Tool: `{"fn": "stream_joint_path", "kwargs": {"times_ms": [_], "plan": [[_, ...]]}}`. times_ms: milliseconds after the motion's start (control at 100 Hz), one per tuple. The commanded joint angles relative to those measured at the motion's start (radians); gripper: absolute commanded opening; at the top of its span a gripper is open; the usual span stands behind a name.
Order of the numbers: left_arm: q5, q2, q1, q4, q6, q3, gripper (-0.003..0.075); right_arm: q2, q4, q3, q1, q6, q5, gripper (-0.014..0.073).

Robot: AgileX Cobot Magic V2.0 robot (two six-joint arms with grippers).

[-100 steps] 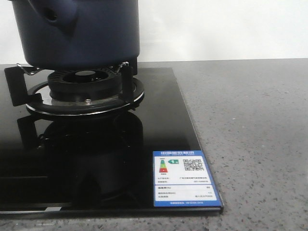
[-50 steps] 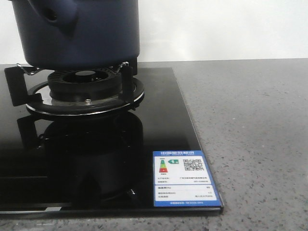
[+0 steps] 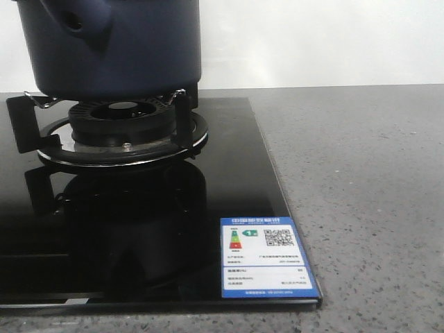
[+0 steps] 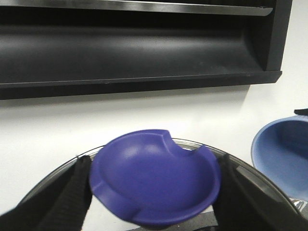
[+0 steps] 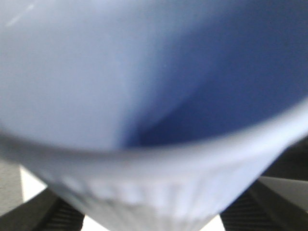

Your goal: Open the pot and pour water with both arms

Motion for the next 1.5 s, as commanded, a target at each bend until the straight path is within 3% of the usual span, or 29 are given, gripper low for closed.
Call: {"fn": "stream_joint_path", "kwargs": {"times_ms": [0, 690, 1490], "plan": [[-0.103, -0.02, 0.002, 0.001, -0.003, -0.037, 0.0328, -0.047, -0.094, -0.042, 0.001, -0.002, -0.033, 0.033], [-0.103, -0.02, 0.002, 0.001, -0.003, -0.037, 0.0328, -0.047, -0.296, -0.042, 0.001, -0.002, -0.099, 0.0327], [-0.103, -0.02, 0.002, 0.001, -0.003, -0.037, 0.0328, -0.047, -0.323, -0.042, 0.001, 0.011, -0.102, 0.0327]]}}
